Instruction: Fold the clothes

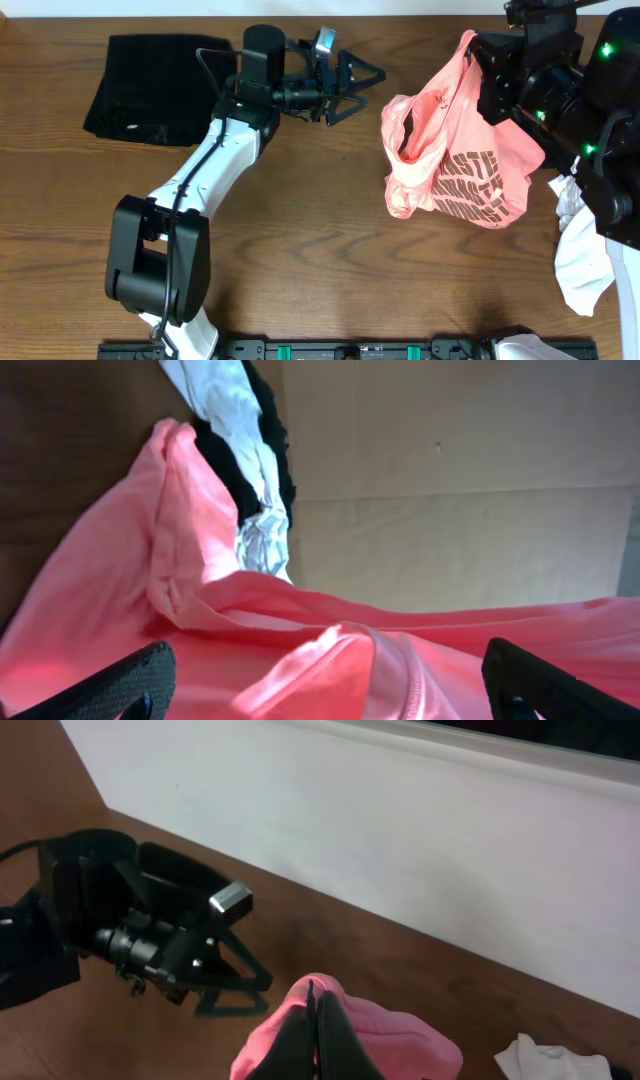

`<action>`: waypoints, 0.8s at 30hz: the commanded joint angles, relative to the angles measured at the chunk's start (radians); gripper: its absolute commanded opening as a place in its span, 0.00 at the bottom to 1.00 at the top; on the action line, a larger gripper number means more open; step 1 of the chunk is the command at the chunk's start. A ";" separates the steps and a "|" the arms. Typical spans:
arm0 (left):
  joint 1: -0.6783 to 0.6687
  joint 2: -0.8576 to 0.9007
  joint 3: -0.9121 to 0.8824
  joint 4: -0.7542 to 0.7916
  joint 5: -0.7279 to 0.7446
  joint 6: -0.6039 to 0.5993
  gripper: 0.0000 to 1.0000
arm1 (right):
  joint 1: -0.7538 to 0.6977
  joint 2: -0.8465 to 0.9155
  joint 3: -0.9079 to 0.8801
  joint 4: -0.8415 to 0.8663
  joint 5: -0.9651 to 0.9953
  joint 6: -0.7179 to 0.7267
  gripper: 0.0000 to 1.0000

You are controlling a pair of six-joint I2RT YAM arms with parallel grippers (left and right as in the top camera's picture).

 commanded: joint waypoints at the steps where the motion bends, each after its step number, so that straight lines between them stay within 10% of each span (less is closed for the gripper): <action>1: -0.007 -0.007 0.007 0.021 0.013 -0.078 0.98 | 0.007 -0.018 0.011 0.008 -0.008 0.008 0.01; 17: -0.111 -0.007 0.007 0.229 0.026 -0.370 1.00 | 0.007 -0.018 0.011 0.009 -0.008 0.001 0.01; 24: -0.122 -0.009 0.007 0.319 0.024 -0.386 0.42 | 0.005 -0.018 0.011 0.008 -0.008 0.001 0.01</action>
